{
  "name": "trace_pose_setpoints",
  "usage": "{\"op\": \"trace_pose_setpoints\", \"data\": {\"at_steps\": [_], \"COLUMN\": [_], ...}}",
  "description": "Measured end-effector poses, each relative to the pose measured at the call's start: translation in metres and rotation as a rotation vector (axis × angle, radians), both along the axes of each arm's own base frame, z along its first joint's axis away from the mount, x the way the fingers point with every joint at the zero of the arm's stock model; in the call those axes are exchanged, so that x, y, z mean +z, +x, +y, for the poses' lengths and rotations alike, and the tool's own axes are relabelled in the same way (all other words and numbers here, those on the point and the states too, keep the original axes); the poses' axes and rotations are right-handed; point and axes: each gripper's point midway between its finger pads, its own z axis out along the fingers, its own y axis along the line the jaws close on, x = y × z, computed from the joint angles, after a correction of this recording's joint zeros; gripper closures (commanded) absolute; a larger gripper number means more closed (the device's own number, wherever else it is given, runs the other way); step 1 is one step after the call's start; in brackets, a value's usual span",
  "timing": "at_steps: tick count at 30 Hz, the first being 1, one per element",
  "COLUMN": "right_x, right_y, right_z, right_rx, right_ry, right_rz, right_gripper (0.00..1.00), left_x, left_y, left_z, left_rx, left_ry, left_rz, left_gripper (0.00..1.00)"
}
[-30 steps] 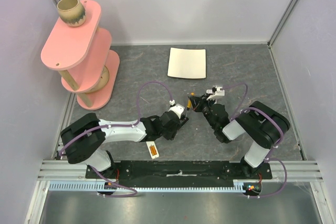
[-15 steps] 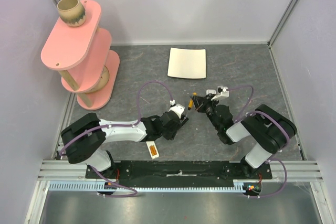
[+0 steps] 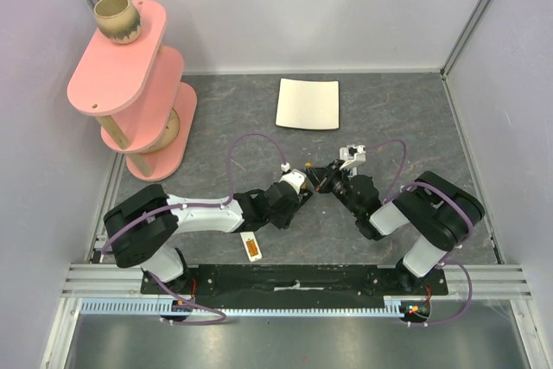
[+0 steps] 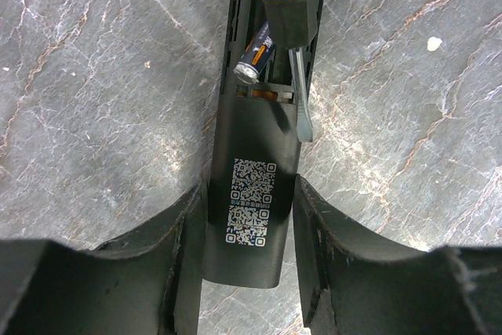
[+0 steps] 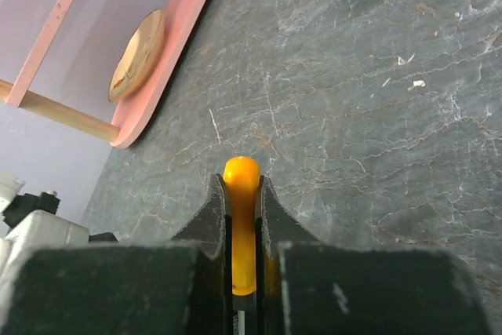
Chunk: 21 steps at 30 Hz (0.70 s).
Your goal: Unload the batteries from the remote control
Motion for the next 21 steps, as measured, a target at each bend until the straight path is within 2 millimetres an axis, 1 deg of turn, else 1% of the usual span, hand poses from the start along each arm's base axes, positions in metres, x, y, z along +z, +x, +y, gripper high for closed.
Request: {"op": "trace_pose_setpoints", "data": {"at_steps": [3, 7, 10, 16, 21], "right_x": [0.007, 0.027, 0.036, 0.036, 0.024], "right_y": [0.000, 0.002, 0.009, 0.032, 0.045], "right_z": [0.000, -0.002, -0.004, -0.006, -0.015], "right_rx": [0.000, -0.011, -0.036, -0.109, -0.170], "right_ry": [0.004, 0.014, -0.001, -0.096, -0.202], "right_rz": [-0.019, -0.072, -0.101, -0.103, -0.078], "right_gripper": [1.00, 1.00, 1.00, 1.00, 1.00], "left_x": [0.000, 0.000, 0.000, 0.000, 0.000], "left_y": [0.000, 0.000, 0.000, 0.000, 0.000], "left_z": [0.000, 0.000, 0.000, 0.000, 0.000], "left_rx": [0.000, 0.000, 0.000, 0.000, 0.000], "left_ry": [0.000, 0.000, 0.000, 0.001, 0.001], "left_rz": [0.000, 0.000, 0.000, 0.000, 0.000], "left_gripper": [0.98, 0.98, 0.98, 0.98, 0.98]}}
